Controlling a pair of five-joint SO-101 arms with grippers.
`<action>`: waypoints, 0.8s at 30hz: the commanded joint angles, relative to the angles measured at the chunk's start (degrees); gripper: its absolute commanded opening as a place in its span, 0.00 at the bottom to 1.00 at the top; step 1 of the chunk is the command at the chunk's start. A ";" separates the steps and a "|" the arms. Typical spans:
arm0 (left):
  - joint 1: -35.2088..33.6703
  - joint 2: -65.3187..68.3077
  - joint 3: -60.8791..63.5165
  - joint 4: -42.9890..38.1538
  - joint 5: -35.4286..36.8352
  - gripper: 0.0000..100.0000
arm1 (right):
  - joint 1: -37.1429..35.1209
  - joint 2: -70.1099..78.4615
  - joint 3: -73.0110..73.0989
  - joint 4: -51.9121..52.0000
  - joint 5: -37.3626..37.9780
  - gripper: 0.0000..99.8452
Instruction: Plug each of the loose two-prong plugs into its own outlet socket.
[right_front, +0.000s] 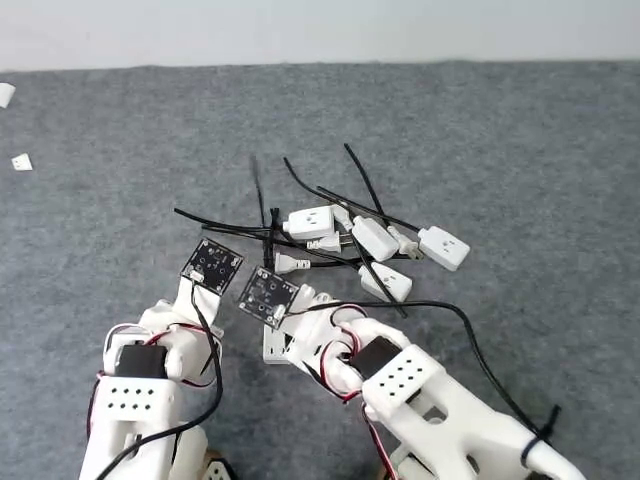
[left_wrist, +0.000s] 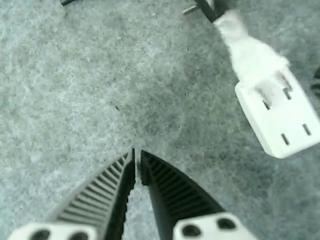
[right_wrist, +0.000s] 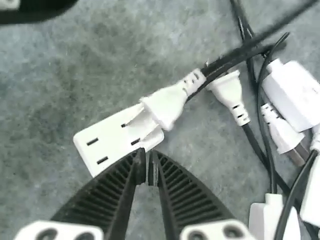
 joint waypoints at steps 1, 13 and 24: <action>-0.09 -0.70 -1.01 -1.67 0.53 0.01 | 0.22 -0.57 -0.53 -0.31 0.53 0.01; -0.62 -0.62 -2.24 -2.81 5.19 0.01 | 4.26 2.42 -17.14 14.29 -20.31 0.07; -6.51 -0.53 -4.00 -4.84 8.35 0.01 | 4.53 25.63 -40.79 20.53 -35.25 0.07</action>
